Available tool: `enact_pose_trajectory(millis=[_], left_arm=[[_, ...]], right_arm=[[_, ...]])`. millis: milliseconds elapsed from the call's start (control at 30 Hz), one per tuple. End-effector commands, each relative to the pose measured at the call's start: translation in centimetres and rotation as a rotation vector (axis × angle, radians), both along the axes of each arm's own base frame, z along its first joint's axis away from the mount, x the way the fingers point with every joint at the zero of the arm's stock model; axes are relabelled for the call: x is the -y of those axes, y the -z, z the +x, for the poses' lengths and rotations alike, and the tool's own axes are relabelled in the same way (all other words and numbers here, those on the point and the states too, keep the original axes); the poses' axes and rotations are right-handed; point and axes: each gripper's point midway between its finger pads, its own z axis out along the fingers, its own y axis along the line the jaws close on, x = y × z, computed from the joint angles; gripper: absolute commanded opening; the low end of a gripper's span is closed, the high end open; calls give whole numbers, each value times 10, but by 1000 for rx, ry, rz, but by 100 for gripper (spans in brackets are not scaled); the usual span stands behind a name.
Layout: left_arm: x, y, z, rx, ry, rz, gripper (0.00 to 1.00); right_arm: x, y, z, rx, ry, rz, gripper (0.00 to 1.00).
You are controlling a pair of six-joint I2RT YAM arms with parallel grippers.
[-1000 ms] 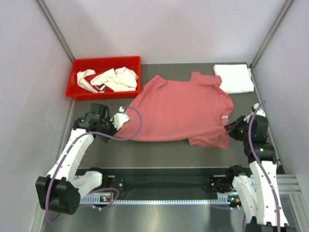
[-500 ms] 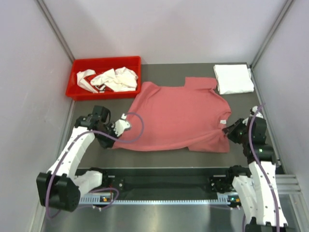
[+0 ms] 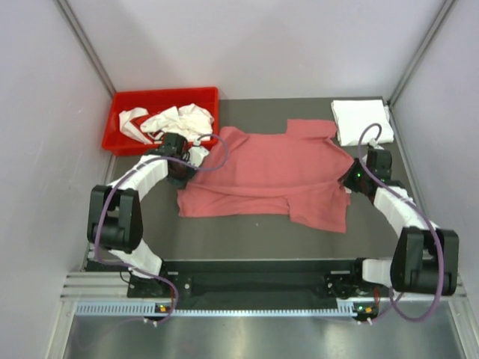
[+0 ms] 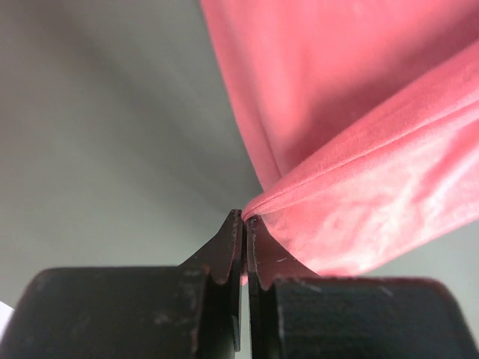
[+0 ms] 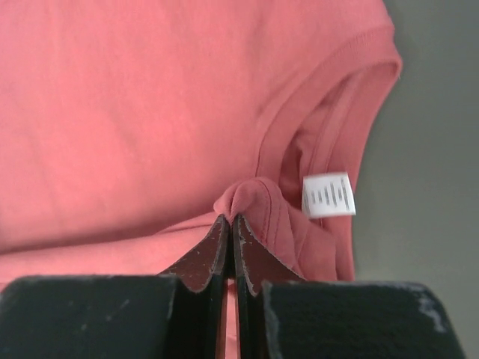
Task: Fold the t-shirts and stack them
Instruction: Fold the tshirt
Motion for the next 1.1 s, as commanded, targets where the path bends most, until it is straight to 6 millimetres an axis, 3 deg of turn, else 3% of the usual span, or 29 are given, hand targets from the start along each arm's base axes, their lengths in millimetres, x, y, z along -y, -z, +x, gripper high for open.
enact_pose_trajectory(millis=[0,200,267,367,400,433,500,533,633,667,833,1067], left_arm=[[6,-17,41,120,-48,-20,0],[8,-13,53,135,-53,-5,0],[8,-10,54,132,-54,2,0],[8,-7,52,125,-55,4,0],[8,-9,52,129,-55,1,0],[10,-9,51,126,-51,-4,0],[13,-12,48,125,-42,-17,0],[14,-13,47,127,-38,-22,0],[17,-16,43,131,-33,-38,0],[17,-14,40,123,-34,-38,0],[21,-18,32,125,-20,-58,0],[23,-16,19,116,-2,-58,0]], right_arm=[[10,-34,45,149,-35,-67,0],[18,-31,67,143,-32,-103,1],[18,-28,73,130,-40,-108,5],[18,-24,78,104,-60,-113,20],[19,-24,77,93,-59,-121,43],[21,-24,76,82,-57,-130,52],[30,-25,65,30,-19,-165,68],[32,-25,60,16,-9,-174,70],[29,-22,27,-9,10,-159,71],[26,-13,8,-41,17,-142,71],[3,23,-45,-107,11,-30,70],[-2,56,-72,-215,28,7,69]])
